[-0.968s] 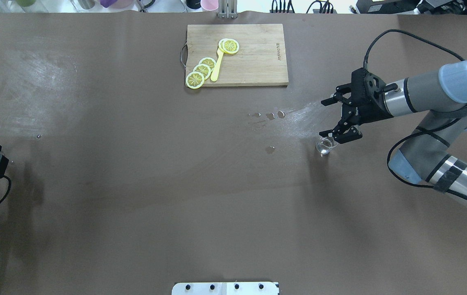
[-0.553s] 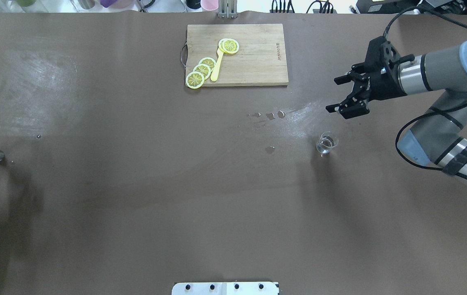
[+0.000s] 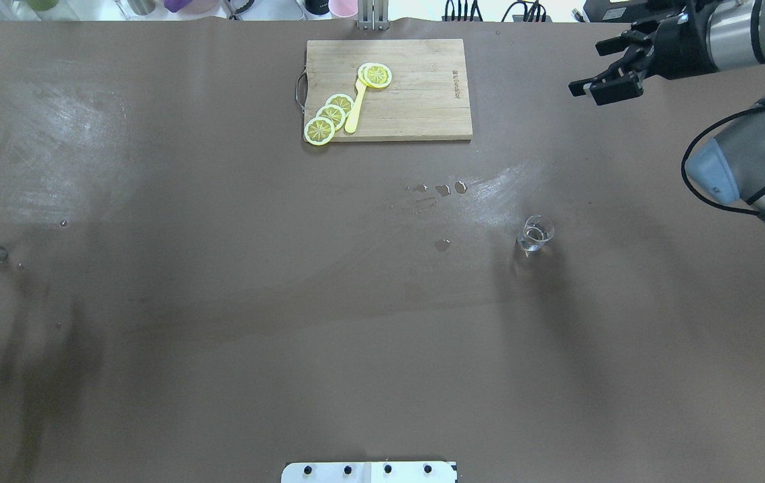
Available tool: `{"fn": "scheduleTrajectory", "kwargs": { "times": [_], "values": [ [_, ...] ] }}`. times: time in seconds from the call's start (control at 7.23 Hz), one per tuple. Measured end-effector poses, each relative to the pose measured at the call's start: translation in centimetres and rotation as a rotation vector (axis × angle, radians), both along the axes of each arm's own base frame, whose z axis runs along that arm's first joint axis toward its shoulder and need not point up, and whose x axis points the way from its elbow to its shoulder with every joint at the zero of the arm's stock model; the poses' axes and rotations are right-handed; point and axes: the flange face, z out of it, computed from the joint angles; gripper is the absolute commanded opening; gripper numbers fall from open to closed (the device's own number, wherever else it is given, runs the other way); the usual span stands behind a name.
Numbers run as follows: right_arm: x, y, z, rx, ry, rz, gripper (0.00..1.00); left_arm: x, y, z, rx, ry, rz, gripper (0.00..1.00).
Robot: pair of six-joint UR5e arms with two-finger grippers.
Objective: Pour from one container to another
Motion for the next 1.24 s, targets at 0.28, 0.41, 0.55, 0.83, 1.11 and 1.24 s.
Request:
{"fn": "scheduleTrajectory", "kwargs": {
  "times": [0.28, 0.41, 0.55, 0.83, 1.11, 1.24],
  "values": [
    [4.8, -2.5, -0.8, -0.070, 0.015, 0.080, 1.00, 0.6, 0.6, -3.2, -0.002, -0.063, 0.017, 0.98],
    [7.6, -3.6, -0.5, -0.116, 0.030, 0.127, 1.00, 1.7, 0.5, -5.6, -0.015, -0.073, 0.028, 0.98],
    [10.8, -4.8, 0.3, -0.190, 0.055, 0.177, 1.00, 2.8, 0.3, -8.1, -0.030, -0.055, 0.047, 0.98],
    [16.4, -6.5, 3.2, -0.436, 0.122, 0.243, 1.00, 5.1, -0.2, -12.3, -0.060, -0.103, 0.131, 0.98],
    [19.4, -7.1, 6.6, -0.704, 0.184, 0.271, 1.00, 5.5, -1.7, -15.1, -0.076, -0.113, 0.229, 0.98],
    [20.4, -7.0, 8.4, -0.844, 0.215, 0.278, 1.00, 4.9, -2.5, -16.1, -0.067, -0.101, 0.286, 0.98]
  ]
}}
